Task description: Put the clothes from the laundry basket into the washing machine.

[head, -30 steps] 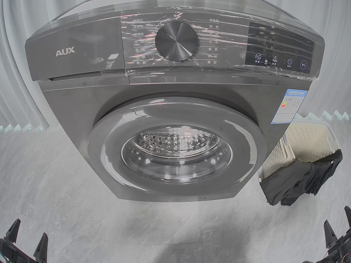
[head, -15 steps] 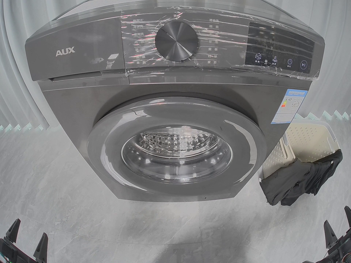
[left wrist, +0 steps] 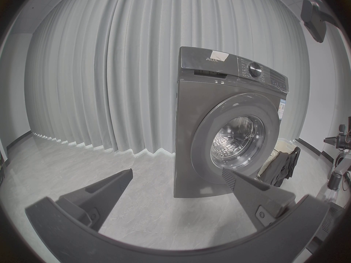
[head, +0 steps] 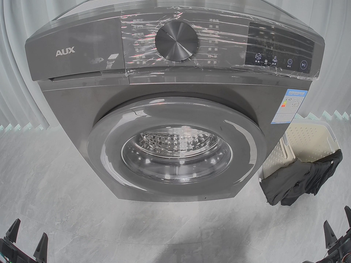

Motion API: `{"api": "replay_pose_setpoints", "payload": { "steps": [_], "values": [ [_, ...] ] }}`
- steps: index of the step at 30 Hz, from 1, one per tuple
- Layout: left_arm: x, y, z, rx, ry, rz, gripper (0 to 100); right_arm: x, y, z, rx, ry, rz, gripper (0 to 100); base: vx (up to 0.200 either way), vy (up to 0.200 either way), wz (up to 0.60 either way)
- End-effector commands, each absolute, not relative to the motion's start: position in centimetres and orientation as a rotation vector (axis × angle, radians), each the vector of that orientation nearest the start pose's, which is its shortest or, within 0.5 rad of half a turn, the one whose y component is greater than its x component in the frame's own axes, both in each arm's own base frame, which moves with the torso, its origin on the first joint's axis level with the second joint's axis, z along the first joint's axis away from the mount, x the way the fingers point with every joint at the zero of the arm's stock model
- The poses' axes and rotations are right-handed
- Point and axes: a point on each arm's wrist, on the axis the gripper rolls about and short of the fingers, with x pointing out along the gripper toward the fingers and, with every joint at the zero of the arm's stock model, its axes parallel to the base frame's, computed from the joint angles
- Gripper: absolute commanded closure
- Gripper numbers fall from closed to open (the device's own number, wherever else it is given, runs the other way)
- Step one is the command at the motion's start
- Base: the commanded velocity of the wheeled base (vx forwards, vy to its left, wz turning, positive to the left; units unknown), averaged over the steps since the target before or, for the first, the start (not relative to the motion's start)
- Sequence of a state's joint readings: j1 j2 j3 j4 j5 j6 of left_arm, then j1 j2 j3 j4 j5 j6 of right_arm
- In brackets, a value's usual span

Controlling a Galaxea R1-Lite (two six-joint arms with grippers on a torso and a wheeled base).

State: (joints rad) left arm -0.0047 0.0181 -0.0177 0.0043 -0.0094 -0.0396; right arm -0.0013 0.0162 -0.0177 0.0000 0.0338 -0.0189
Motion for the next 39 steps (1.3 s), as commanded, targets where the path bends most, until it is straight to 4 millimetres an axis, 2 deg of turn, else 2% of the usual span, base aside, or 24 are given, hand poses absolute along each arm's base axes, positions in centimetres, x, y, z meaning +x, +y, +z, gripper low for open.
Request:
{"api": "replay_pose_setpoints", "payload": {
  "steps": [1,10,11,12,13,14,15,16,18,19,21,25,29,30,31,33,39],
  "values": [
    [-2.3,0.0,7.6,-0.04,0.005,-0.014,0,-2.3,0.1,7.6,-0.028,-0.002,0.037,0,0.0,0.0,0.0],
    [-2.3,0.0,7.6,-0.04,0.005,-0.014,0,-2.3,0.1,7.6,-0.028,-0.01,0.049,0,0.0,0.0,0.0],
    [-2.3,0.0,7.6,-0.04,0.006,-0.015,0,-2.5,0.1,8.7,-0.011,-0.059,0.056,0,0.0,0.0,0.0],
    [-2.3,0.0,7.6,-0.04,0.005,-0.015,0,-2.6,0.1,8.9,-0.007,-0.071,0.058,0,0.0,0.0,0.0],
    [-2.3,0.0,7.6,-0.04,0.005,-0.014,0,-3.7,0.2,13.6,0.049,-0.211,0.076,0,0.0,0.0,0.0],
    [-2.3,0.0,7.6,-0.04,0.006,-0.015,0,-3.8,0.2,15.1,0.06,-0.226,0.086,0,0.0,0.0,0.0],
    [-2.3,0.0,7.6,-0.038,0.005,-0.015,0,-3.6,0.2,18.2,0.062,-0.221,0.129,0,0.0,0.0,0.0],
    [-2.3,0.0,7.6,-0.038,0.005,-0.015,0,-3.3,0.3,18.7,0.061,-0.203,0.151,0,0.0,0.0,0.0],
    [-2.3,0.0,7.6,-0.038,0.005,-0.014,0,-2.3,0.4,19.2,0.061,-0.143,0.226,0,0.0,0.0,0.0],
    [-2.3,0.0,7.6,-0.038,0.005,-0.014,0,-0.4,0.6,19.3,0.069,-0.042,0.298,0,0.0,0.0,0.0],
    [-2.3,0.0,7.6,-0.038,0.005,-0.015,0,1.9,0.8,19.4,0.083,0.062,0.352,0,0.0,0.0,0.0],
    [-2.3,0.0,7.6,-0.04,0.005,-0.015,0,5.9,1.4,19.9,0.085,0.135,0.491,0,0.0,0.0,0.0],
    [-2.3,0.0,7.6,-0.04,0.005,-0.015,0,9.4,3.0,19.7,0.059,0.183,0.627,0,0.0,0.0,0.0],
    [-2.3,0.0,7.6,-0.04,0.005,-0.015,0,9.4,3.0,19.7,0.059,0.183,0.627,0,0.0,0.0,0.0],
    [-2.3,0.0,7.6,-0.04,0.005,-0.015,0,10.6,3.7,19.3,0.056,0.217,0.65,0,0.0,0.0,0.0],
    [-2.3,0.0,7.6,-0.04,0.005,-0.015,0,11.6,4.4,19.0,0.05,0.249,0.645,0,0.0,0.0,0.0],
    [-2.3,0.0,7.6,-0.04,0.006,-0.015,0,13.5,5.7,18.9,0.034,0.291,0.621,0,0.0,0.0,0.0]
  ]
}}
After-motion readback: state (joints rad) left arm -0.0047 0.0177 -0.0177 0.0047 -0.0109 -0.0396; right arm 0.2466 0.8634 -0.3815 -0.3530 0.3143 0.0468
